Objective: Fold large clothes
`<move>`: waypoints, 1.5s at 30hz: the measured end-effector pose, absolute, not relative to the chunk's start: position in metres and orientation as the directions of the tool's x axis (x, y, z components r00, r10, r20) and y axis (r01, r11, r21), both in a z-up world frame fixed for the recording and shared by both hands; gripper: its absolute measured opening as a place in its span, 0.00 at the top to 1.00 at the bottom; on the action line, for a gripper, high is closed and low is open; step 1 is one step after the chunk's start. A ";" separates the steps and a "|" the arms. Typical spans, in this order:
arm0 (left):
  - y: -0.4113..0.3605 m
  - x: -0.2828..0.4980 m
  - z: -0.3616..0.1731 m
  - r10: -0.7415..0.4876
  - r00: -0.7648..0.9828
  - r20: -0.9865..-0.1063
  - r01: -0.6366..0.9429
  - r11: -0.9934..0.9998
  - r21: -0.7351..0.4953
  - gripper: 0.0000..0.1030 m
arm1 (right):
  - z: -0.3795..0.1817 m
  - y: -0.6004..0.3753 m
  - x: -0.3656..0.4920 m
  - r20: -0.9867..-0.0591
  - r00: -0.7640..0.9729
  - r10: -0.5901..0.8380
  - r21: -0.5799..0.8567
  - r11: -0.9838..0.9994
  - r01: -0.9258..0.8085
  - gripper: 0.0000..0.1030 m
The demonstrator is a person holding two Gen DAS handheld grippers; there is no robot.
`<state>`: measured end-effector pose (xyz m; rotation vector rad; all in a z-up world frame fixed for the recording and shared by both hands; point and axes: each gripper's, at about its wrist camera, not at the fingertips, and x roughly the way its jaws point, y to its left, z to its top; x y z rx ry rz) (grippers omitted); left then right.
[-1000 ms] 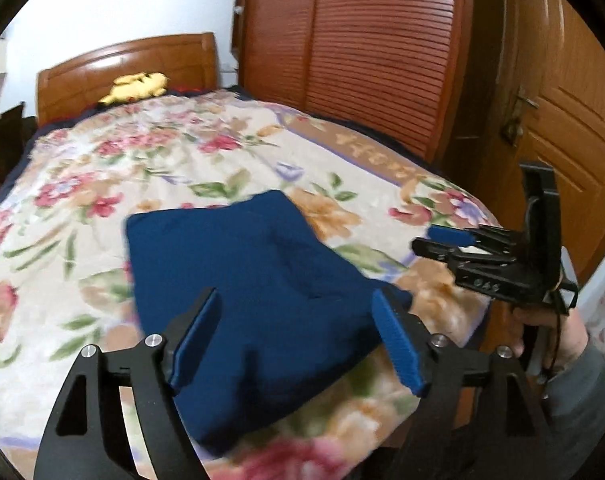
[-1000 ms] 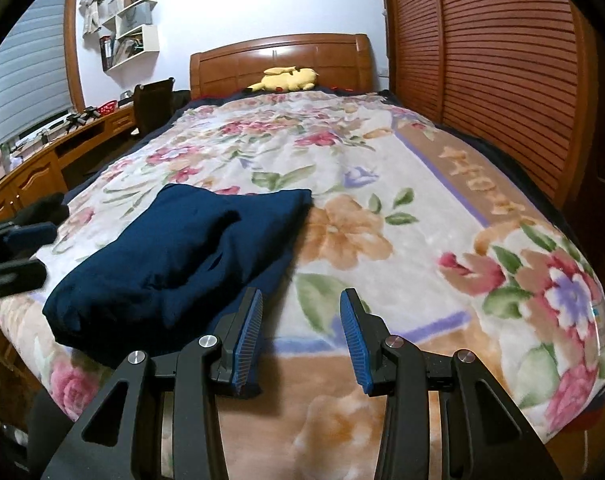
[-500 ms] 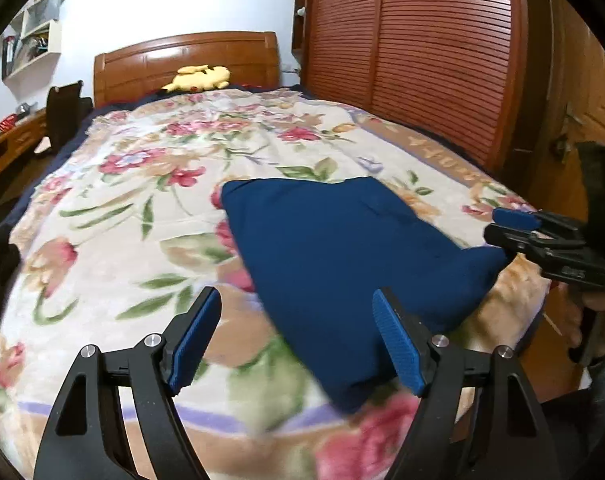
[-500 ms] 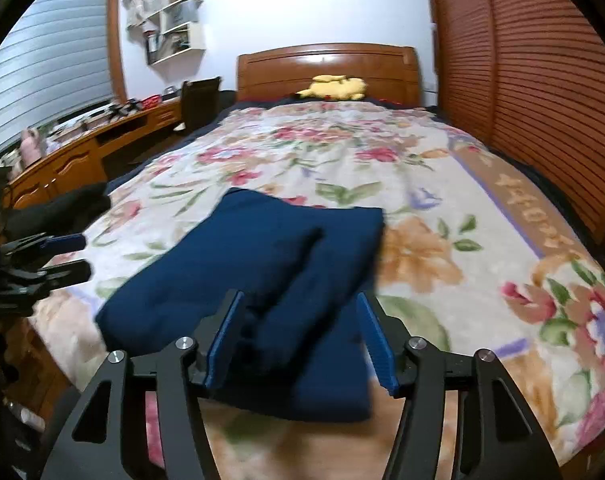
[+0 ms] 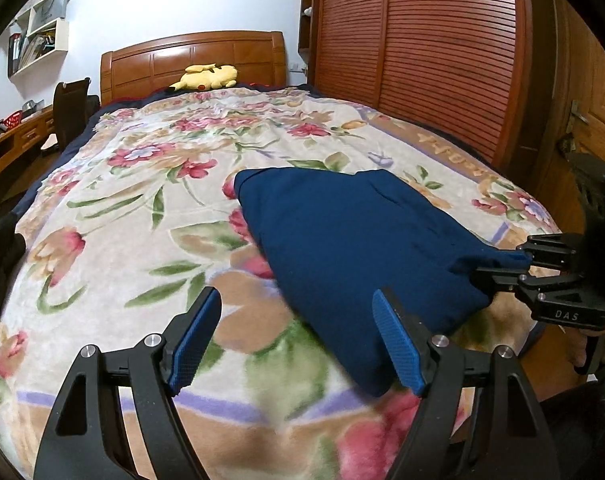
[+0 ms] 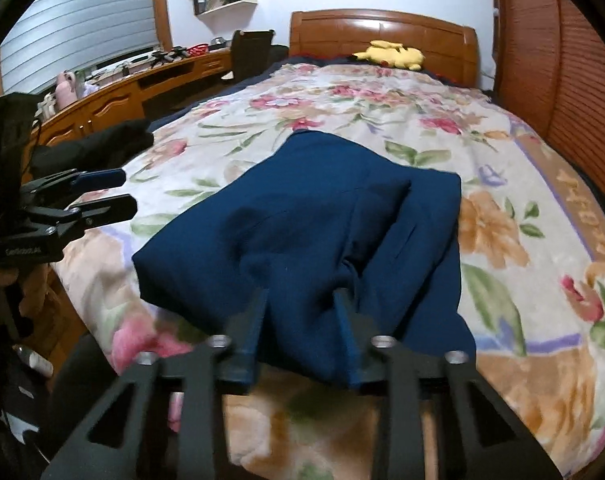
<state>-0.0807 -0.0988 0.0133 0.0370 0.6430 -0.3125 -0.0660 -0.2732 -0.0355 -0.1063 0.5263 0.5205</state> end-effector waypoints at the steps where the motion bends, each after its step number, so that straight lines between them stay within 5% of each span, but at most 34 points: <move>1: -0.100 -0.081 0.013 -0.276 0.757 -0.592 0.299 0.952 -0.062 0.24 | -0.035 -0.274 -0.068 -0.500 0.742 0.447 0.026 0.864 -0.503 0.77; 13: -0.110 -0.078 0.023 -0.273 0.766 -0.581 0.302 0.952 -0.050 0.24 | -0.024 -0.300 -0.096 -0.370 0.870 0.325 -0.037 0.931 -0.363 0.89; 22: -0.104 -0.069 0.020 -0.282 0.765 -0.579 0.300 0.951 -0.067 0.24 | -0.071 -0.307 -0.079 -0.450 0.854 0.261 -0.011 0.955 -0.297 0.88; 25: -0.098 -0.060 0.016 -0.299 0.762 -0.574 0.295 0.950 -0.103 0.24 | -0.073 -0.299 -0.085 -0.432 0.868 0.243 -0.028 0.959 -0.283 0.85; 30: -0.095 -0.042 0.014 -0.314 0.757 -0.573 0.301 0.946 -0.122 0.24 | -0.064 -0.305 -0.106 -0.397 0.892 0.215 -0.013 0.971 -0.240 0.55; 45: -0.119 0.069 0.009 -0.365 0.702 -0.612 0.380 0.918 -0.112 0.18 | -0.096 -0.316 -0.116 -0.428 0.875 0.226 0.091 0.974 -0.207 0.52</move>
